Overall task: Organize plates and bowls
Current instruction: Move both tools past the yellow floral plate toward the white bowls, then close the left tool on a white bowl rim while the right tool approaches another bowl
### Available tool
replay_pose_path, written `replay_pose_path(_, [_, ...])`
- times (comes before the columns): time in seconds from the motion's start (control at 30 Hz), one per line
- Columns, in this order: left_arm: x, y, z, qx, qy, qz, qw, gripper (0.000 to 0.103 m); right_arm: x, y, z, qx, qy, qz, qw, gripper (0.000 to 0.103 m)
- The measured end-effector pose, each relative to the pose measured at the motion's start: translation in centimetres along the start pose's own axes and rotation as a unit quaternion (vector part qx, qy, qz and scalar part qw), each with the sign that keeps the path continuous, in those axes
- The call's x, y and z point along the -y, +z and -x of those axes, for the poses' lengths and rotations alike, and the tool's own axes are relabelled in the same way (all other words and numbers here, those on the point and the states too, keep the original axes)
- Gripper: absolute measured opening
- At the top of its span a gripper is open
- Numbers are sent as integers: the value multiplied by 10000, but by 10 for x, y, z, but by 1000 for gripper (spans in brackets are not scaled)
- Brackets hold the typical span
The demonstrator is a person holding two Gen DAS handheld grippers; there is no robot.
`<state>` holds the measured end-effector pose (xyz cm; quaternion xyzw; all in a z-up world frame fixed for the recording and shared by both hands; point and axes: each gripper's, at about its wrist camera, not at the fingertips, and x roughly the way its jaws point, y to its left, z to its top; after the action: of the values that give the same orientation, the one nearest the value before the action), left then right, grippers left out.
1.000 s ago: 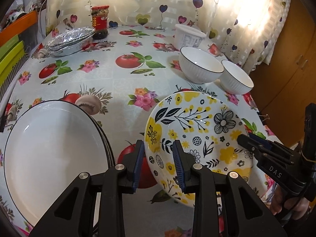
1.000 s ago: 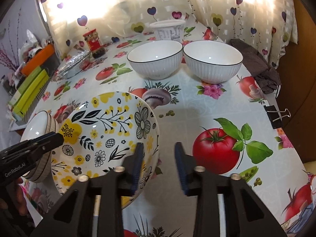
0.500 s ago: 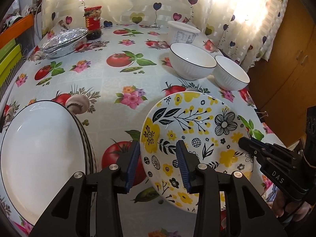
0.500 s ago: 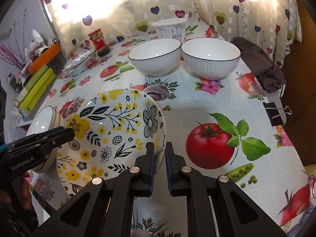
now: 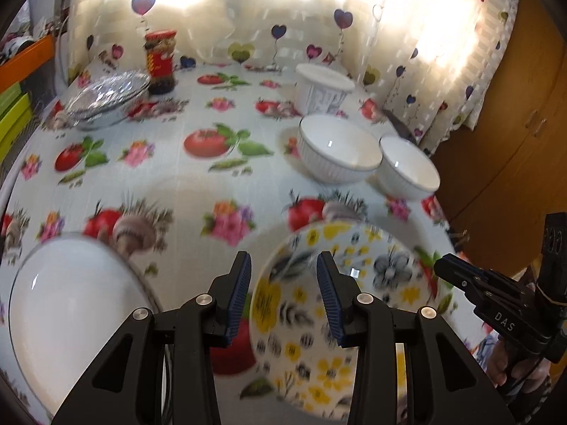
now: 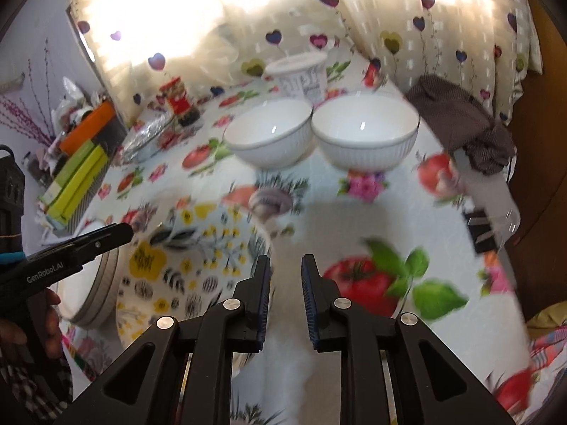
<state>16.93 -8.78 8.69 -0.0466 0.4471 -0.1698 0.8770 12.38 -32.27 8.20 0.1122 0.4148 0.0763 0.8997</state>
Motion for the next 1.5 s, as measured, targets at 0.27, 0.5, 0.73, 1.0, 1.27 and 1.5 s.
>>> replay_pose_path(0.27, [5,50,-23,41,-46,-36,10000,40,11,50,-9,267,-179,197,9993,18])
replay_pose_path(0.5, [17,74,-51,-122,-150,-48,9998,40,22,94,-22,377,-100,324,9987,18])
replay_pose_path(0.73, [21,90,-74,-220,-199,14,9996,40,38,133,-39,181,336,295,9988,18])
replay_pose_path(1.0, [19,96,-100,-413,-194,157,9988,40,31,155,-81,-3,334,541,9980,18])
replay_pose_path(1.27, [16,96,-110,-466,-244,257,9983,40,22,160,-120,-317,239,775,9962,18])
replay_pose_path(1.5, [15,98,-113,-476,-266,305,9980,40,23,161,-141,-447,146,827,9955,18])
